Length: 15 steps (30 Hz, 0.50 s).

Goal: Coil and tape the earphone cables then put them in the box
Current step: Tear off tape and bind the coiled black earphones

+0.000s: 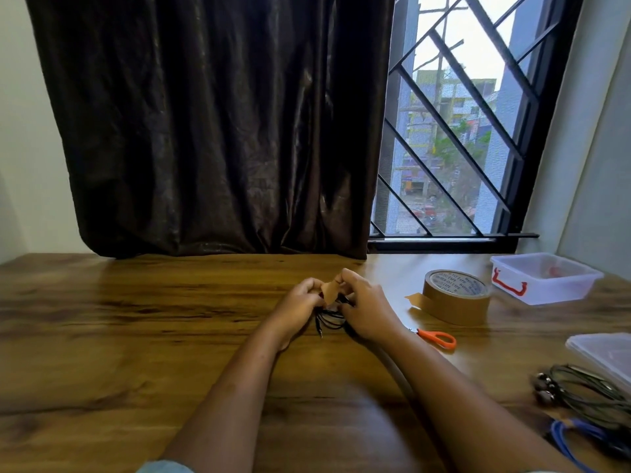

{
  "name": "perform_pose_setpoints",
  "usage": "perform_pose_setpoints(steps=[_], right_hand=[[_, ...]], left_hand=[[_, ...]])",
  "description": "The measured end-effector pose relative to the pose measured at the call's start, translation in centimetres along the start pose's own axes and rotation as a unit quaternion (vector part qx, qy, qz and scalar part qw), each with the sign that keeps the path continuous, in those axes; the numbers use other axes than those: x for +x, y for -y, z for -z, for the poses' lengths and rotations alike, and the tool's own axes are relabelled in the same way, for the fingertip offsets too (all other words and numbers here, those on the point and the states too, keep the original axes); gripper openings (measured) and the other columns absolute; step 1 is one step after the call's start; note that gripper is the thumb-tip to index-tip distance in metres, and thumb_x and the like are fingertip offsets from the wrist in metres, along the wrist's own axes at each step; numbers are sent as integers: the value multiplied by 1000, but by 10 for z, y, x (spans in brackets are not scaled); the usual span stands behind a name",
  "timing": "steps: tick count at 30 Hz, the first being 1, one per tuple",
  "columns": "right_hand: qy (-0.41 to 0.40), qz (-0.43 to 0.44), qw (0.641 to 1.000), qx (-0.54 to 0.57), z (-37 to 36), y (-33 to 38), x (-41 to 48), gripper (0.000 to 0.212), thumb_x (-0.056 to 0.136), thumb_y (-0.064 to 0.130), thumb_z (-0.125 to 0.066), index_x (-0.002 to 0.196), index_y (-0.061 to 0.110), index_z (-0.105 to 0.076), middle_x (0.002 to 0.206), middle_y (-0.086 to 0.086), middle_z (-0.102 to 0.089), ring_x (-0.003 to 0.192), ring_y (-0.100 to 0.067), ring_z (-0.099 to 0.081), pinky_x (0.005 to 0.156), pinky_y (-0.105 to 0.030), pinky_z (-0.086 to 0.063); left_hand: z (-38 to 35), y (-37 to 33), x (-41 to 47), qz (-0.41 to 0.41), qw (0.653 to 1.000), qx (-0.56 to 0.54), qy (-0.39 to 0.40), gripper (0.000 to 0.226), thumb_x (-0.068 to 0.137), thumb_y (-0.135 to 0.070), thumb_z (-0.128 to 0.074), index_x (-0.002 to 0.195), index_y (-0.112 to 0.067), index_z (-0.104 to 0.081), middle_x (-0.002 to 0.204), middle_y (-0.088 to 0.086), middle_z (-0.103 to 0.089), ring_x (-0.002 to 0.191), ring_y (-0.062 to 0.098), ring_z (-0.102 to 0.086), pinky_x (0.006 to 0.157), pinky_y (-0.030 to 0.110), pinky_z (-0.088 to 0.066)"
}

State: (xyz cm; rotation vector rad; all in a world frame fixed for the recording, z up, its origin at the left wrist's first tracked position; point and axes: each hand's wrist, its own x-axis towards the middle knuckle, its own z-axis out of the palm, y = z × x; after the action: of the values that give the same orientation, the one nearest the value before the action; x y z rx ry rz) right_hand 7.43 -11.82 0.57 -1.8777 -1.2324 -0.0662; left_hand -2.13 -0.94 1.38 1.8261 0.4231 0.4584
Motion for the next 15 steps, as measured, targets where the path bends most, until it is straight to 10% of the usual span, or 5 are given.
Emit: perform_pose_setpoints(steps=[15], right_hand=[[-36,-25,999,-26,-3,-5,3,41,82,-5,-61,88,34,-50,90,7,-59,78,-2,-55,55,-8,-43]], left_hand=[[-7,14,4,-180,952,189,-163,17,80,-19,-71,85,-20,-55,63,-10,-52,51,-4,-47,47,12,-36]])
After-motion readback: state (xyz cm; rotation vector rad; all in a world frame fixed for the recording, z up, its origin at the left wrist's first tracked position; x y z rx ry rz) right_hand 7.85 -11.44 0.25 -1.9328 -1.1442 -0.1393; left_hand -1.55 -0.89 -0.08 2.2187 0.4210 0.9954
